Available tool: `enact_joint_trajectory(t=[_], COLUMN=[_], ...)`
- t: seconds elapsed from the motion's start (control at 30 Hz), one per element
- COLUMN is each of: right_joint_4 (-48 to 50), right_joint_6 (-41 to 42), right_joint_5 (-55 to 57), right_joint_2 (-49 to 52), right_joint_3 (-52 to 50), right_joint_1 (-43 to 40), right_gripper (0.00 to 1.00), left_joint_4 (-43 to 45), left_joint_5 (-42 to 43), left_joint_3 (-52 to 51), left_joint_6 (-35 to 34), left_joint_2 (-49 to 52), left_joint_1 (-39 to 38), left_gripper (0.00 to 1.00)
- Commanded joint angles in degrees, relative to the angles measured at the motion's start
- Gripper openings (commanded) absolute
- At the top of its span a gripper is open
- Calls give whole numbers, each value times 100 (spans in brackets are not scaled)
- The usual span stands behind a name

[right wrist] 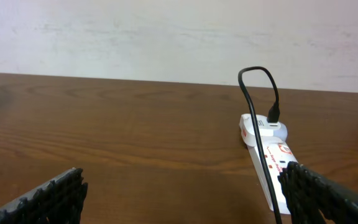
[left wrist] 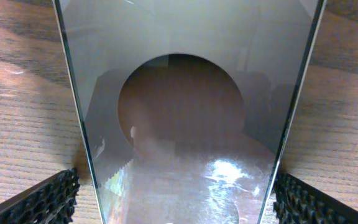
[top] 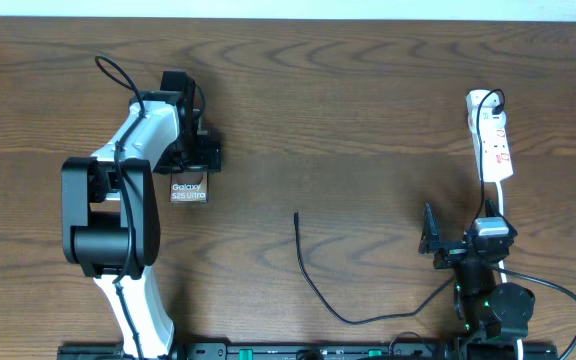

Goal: Plug charger to phone and switch on socket
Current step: 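Close the left gripper on the phone's long edges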

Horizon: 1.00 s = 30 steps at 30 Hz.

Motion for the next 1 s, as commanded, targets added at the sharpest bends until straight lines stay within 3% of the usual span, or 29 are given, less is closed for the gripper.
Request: enact_joint_trajectory(t=[0.0,0.33,0.97], right_joint_4=[-24,-24,-24], right_joint_6=[-46,-46,-46], right_joint_5=[44,44,46], right_joint_2=[-35,-35,-35], right_joint_3=[-9,-9,-9], right_joint_1=[44,44,44], right_gripper=[99,99,99], left_joint_4=[7,181,66], left_joint_5=[-31,612,308], left_joint_3=[-33,-33,-33], left_joint_6=[98,101,122], left_joint_2=[4,11,11], left_joint_1=[24,24,35], left_gripper=[98,98,98])
